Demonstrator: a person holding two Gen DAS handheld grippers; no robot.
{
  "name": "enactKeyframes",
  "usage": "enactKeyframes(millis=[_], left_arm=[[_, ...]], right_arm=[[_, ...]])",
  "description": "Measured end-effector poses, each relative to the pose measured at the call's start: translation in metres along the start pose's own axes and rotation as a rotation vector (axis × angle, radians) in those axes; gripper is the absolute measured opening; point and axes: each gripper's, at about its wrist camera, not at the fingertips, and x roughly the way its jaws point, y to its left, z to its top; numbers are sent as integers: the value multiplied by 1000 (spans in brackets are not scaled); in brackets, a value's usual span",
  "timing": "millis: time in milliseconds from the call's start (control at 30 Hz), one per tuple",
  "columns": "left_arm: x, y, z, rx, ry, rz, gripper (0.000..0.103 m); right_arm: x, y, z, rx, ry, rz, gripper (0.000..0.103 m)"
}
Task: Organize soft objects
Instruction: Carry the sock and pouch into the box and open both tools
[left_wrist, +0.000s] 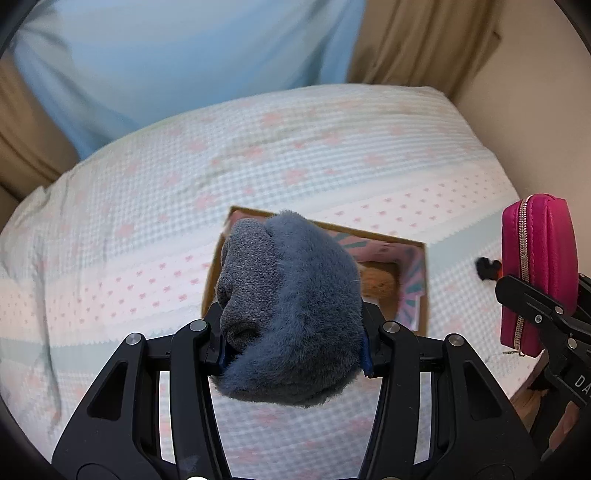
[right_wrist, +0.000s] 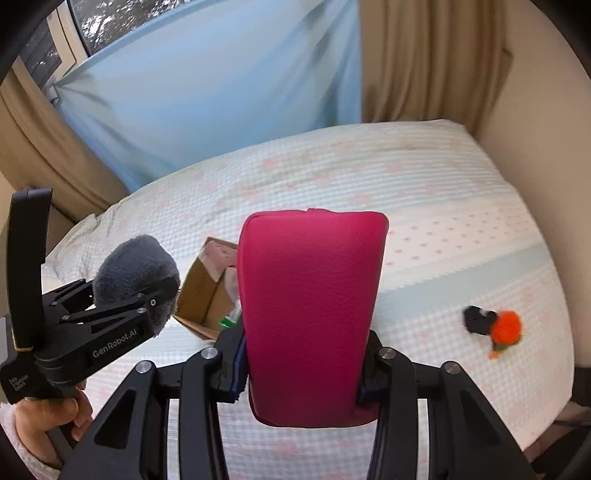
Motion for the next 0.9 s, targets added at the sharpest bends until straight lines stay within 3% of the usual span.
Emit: enactKeyframes(millis=[333,467,800,867,900], left_arm=[[84,38,-2,-42,142,30,46],[119,43,-6,-53,200,38,46],[178,33,7,-70,293,36,46],[181,29,12,-53,291,40,55],[181,27,14,-46,281,43,69]], right_arm=[[120,14,16,34,242,127,40],[162,17,17,28,338,140,40],[211,14,-13,-71,448,130,40],[214,11,-18,-73,446,125,41],[215,9,-20,-71,439,120,42]])
